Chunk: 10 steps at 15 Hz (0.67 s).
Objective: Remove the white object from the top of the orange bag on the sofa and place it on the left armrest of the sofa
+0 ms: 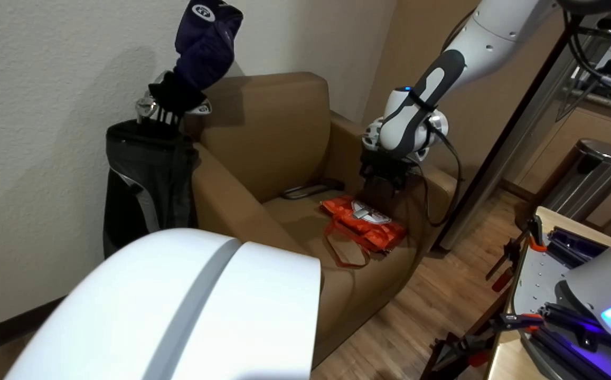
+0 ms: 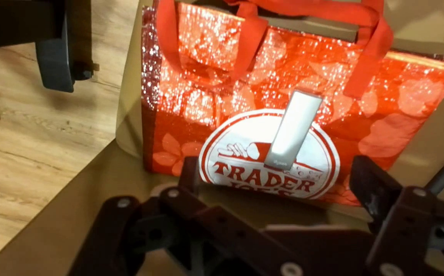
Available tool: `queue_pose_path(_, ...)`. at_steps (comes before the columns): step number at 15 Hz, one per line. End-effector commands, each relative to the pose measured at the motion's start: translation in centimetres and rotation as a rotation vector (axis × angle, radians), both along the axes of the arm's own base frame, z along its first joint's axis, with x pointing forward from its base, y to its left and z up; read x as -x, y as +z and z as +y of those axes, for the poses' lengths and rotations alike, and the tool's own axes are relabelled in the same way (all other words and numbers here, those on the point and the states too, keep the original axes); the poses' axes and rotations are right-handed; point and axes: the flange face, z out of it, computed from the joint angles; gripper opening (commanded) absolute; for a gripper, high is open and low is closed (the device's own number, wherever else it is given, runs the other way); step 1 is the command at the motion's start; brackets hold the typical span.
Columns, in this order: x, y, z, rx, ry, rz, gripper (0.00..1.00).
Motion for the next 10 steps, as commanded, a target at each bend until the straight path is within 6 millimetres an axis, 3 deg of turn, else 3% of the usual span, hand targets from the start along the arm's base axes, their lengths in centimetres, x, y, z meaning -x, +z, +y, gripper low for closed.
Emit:
queue_pose_path(1,1.0,-2.6,0.0,0.028,-0.026,-0.008,1.00)
queue_pose_path(2,0.7,-1.8,0.3,0.005,-0.005,0.008,1.00)
queue_pose_path(5,1.2,-2.9,0.0,0.019,-0.002,0.014,1.00)
queue_pose_path(7,1.7,-2.3,0.2,0.017,0.008,-0.019,1.00)
queue_pose_path(10,-0.4,-4.0,0.1,0.033,-0.002,-0.047,1.00)
